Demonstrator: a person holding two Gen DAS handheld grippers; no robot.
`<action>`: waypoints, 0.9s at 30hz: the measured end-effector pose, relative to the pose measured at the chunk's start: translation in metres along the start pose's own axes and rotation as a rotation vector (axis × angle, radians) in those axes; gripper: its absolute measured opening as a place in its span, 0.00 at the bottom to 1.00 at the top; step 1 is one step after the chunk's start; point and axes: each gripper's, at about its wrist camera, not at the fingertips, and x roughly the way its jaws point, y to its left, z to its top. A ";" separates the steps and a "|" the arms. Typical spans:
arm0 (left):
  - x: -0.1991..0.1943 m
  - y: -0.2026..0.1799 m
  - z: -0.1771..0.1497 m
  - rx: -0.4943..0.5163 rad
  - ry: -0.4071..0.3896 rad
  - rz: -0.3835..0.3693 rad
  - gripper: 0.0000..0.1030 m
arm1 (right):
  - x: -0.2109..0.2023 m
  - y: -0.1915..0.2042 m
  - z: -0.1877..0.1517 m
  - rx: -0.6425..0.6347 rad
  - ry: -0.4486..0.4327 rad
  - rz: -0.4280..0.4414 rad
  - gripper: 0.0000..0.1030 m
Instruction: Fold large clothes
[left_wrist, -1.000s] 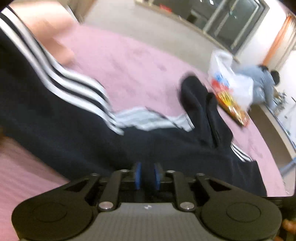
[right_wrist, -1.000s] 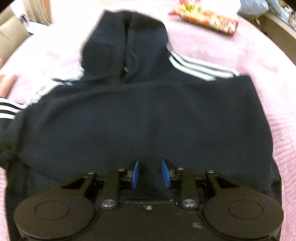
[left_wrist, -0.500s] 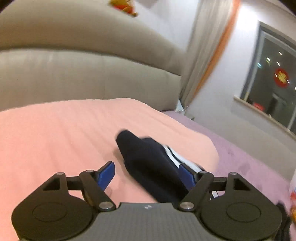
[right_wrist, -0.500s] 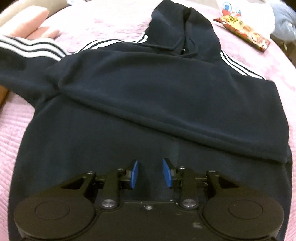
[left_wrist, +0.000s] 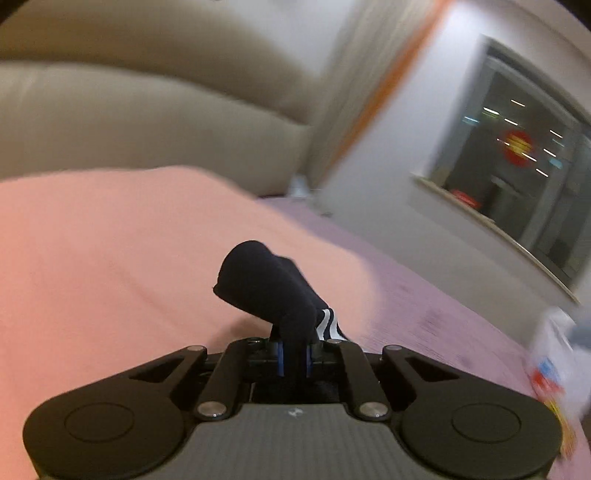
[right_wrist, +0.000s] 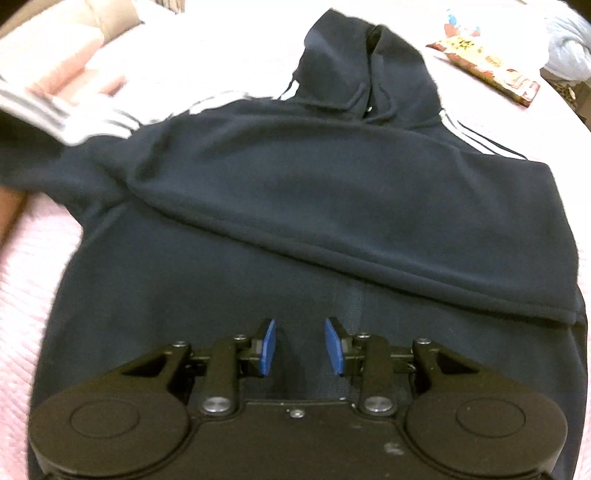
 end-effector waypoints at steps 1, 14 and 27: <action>-0.009 -0.021 -0.012 0.053 0.000 -0.039 0.10 | -0.006 -0.002 -0.002 0.006 -0.015 0.004 0.39; -0.047 -0.295 -0.221 0.460 0.169 -0.450 0.11 | -0.040 -0.077 -0.028 0.167 -0.044 -0.025 0.39; -0.026 -0.264 -0.294 0.489 0.471 -0.473 0.67 | -0.040 -0.137 0.001 0.250 -0.177 0.027 0.73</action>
